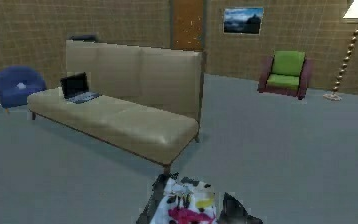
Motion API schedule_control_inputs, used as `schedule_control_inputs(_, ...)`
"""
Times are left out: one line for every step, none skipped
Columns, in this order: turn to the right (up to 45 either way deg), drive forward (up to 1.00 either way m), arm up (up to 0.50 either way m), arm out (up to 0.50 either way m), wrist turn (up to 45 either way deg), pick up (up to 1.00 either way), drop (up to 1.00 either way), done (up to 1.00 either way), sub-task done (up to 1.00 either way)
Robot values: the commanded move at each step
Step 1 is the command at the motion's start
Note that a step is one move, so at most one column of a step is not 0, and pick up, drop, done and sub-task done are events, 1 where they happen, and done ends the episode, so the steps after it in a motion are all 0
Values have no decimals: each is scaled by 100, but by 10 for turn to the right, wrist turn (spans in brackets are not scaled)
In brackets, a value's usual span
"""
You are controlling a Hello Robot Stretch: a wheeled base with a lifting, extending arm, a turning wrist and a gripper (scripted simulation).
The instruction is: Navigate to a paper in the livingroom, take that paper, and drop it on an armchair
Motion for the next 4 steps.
schedule_control_inputs(240,0,0,0,0,0,0,0,0)
schedule_control_inputs(0,100,0,0,0,0,0,0,0)
schedule_control_inputs(30,0,0,0,0,0,0,0,0)
schedule_control_inputs(0,100,0,0,0,0,0,0,0)
